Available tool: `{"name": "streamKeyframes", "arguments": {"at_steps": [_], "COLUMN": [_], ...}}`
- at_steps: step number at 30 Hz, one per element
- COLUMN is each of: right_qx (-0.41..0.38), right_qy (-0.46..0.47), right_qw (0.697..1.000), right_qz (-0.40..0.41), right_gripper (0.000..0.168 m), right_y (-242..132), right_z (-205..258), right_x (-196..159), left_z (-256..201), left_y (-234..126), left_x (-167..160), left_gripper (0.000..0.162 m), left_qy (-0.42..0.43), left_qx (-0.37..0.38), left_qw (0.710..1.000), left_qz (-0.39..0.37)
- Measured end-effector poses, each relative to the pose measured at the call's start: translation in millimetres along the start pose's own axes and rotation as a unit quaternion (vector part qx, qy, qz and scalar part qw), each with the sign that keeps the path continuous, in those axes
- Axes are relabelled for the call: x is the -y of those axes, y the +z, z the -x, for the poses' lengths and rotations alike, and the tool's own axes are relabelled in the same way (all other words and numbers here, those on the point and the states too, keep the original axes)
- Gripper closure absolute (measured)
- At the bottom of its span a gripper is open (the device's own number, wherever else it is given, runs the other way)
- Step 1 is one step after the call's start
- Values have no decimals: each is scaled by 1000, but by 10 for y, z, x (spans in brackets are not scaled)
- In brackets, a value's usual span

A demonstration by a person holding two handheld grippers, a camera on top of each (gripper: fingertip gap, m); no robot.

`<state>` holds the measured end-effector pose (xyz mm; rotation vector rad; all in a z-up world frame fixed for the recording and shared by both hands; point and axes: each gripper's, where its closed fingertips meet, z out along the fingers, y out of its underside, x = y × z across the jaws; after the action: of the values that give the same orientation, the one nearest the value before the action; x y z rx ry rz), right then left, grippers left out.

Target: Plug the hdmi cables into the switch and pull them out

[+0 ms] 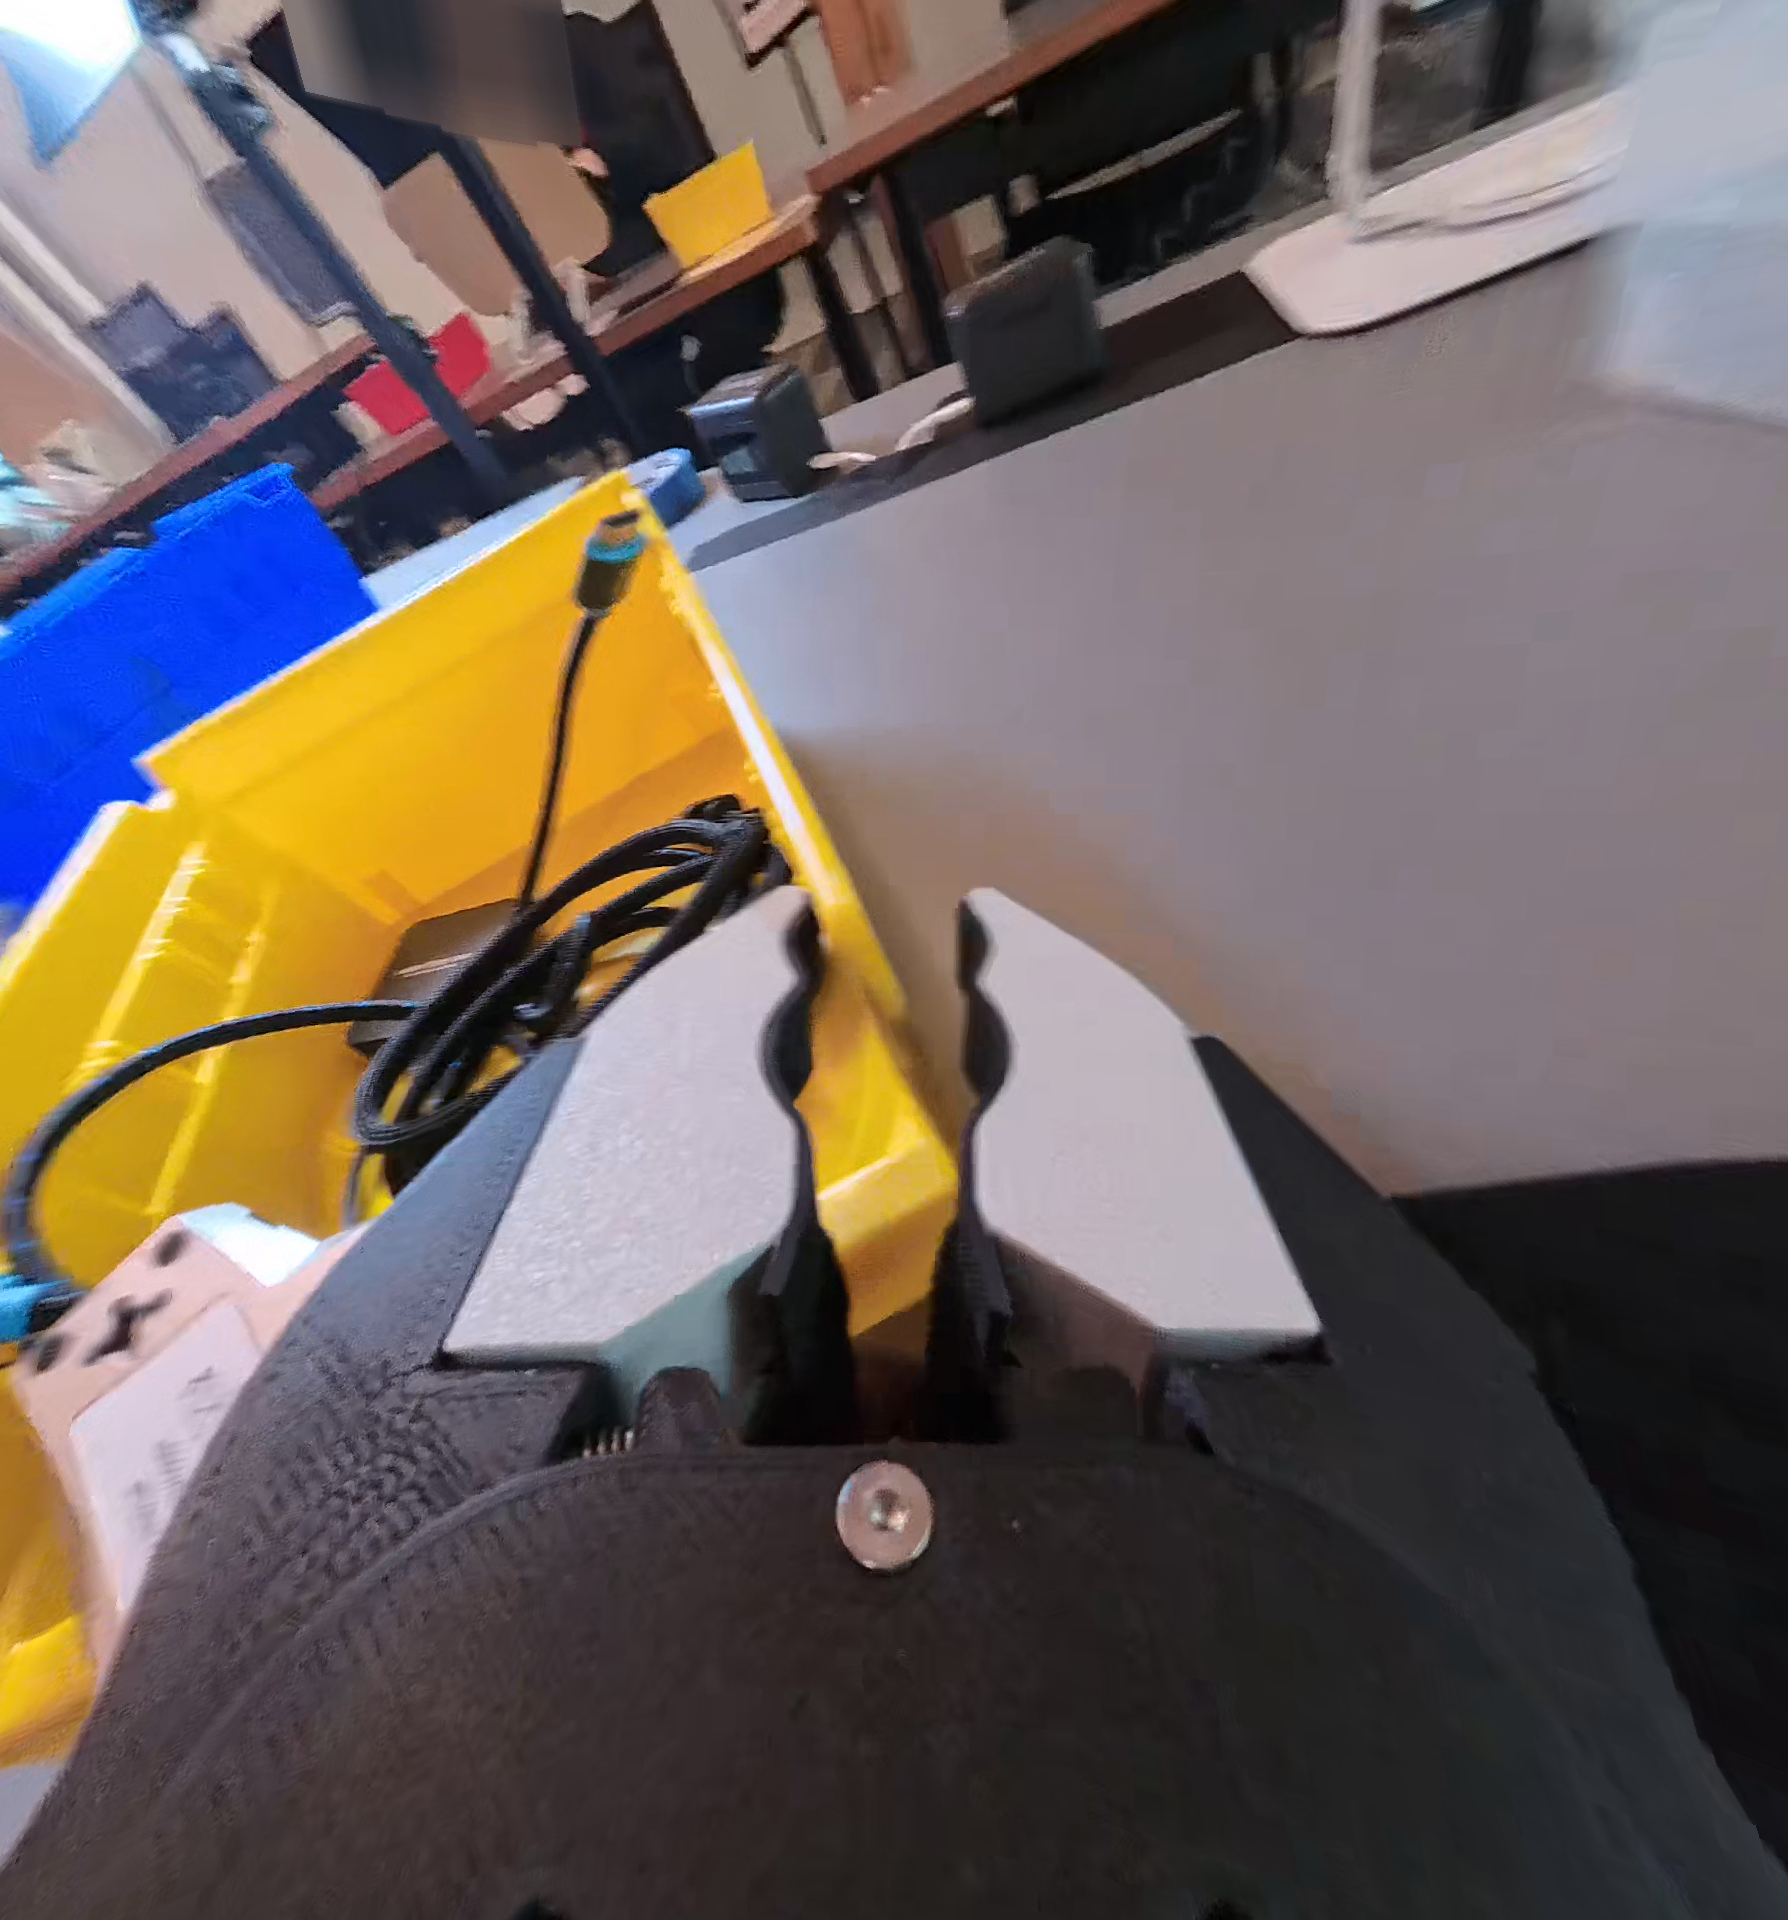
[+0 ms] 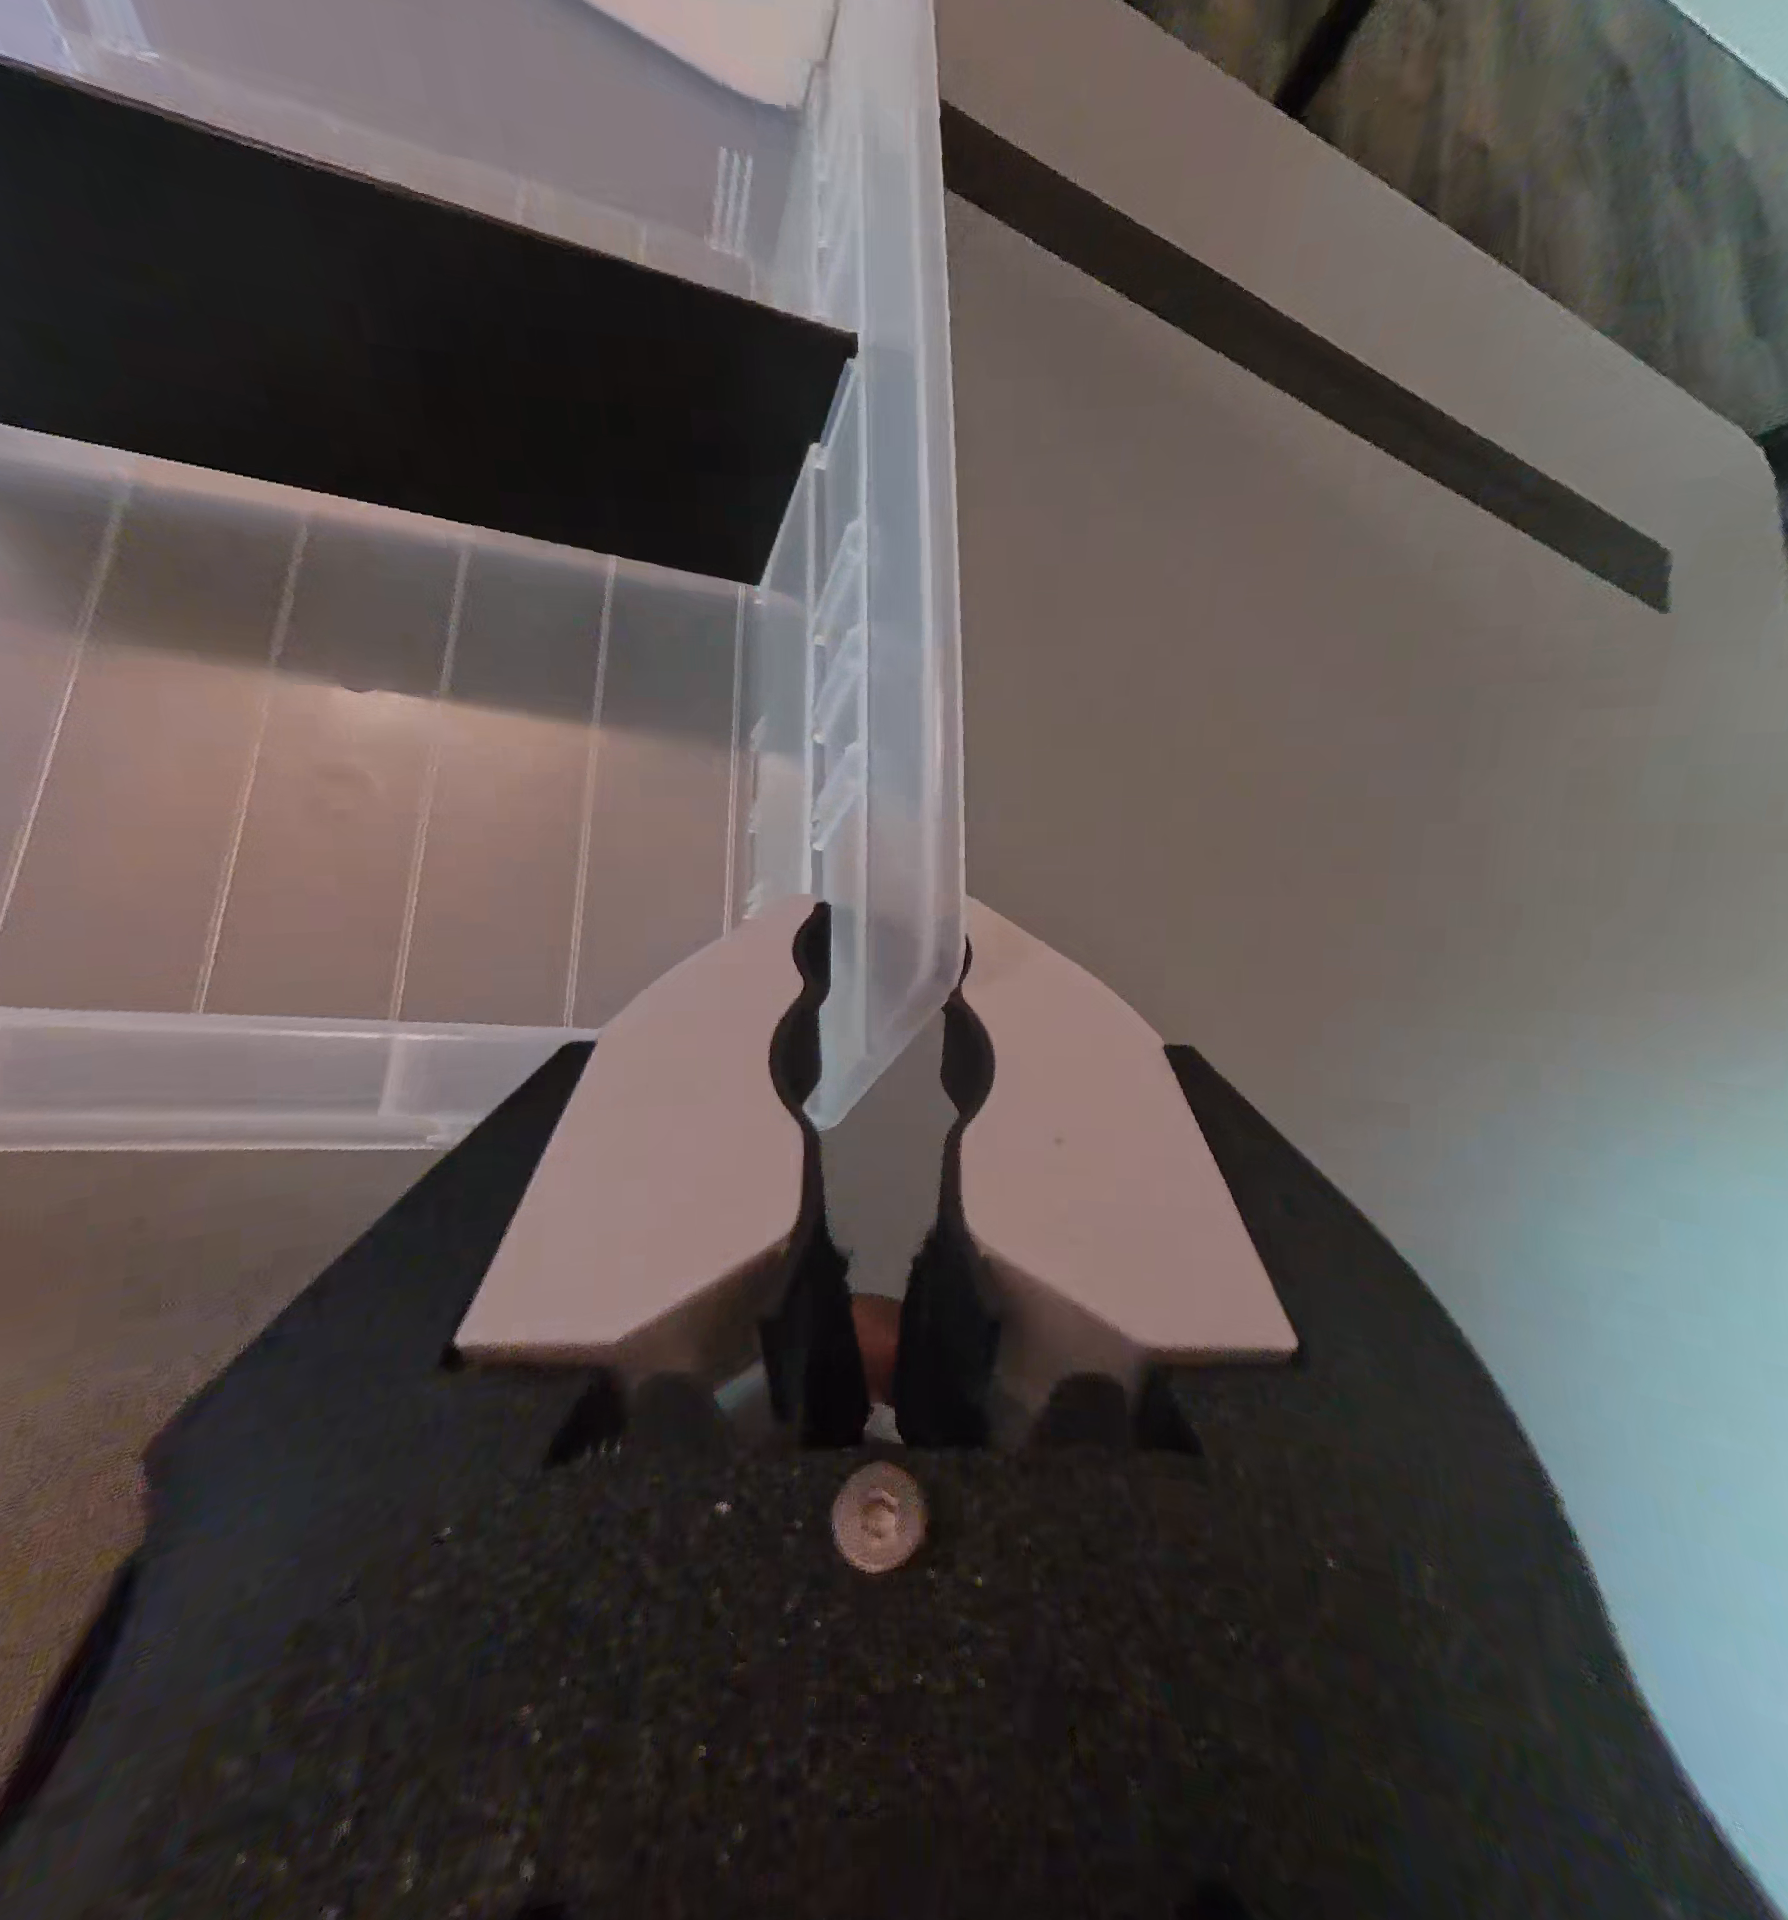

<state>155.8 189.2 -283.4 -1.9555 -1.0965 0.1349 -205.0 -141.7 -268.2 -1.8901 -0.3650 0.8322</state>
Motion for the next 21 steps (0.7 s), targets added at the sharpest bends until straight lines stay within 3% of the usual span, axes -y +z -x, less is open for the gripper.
{"name": "streamKeyframes", "arguments": {"at_steps": [1, 7, 11, 13, 18, 21], "right_qx": [-11, -78, -120, -143, -177, -217], "right_qy": [8, 76, 22, 44, 31, 68], "right_qw": [1000, 994, 991, 987, 980, 970], "right_qz": [3, -21, -58, -60, -85, -87], "right_gripper": [149, 153, 154, 155, 155, 155], "right_y": [-52, -402, -608, -682, -792, -842], "right_z": [-175, -1112, -1516, -1701, -1951, -2140], "right_x": [-115, -799, -1114, -1252, -1422, -1543], "left_z": [21, -182, -390, -479, -514, -464], "left_y": [19, 38, -22, -38, 5, 46], "left_x": [7, 90, 161, 193, 225, 215], "left_gripper": [144, 139, 139, 140, 145, 147], "left_qy": [13, 32, 52, 56, 63, 54], "left_qx": [2, -80, -132, -153, -151, -132], "left_qw": [1000, 996, 989, 985, 984, 988], "left_qz": [-3, -26, -51, -60, -66, -60]}}
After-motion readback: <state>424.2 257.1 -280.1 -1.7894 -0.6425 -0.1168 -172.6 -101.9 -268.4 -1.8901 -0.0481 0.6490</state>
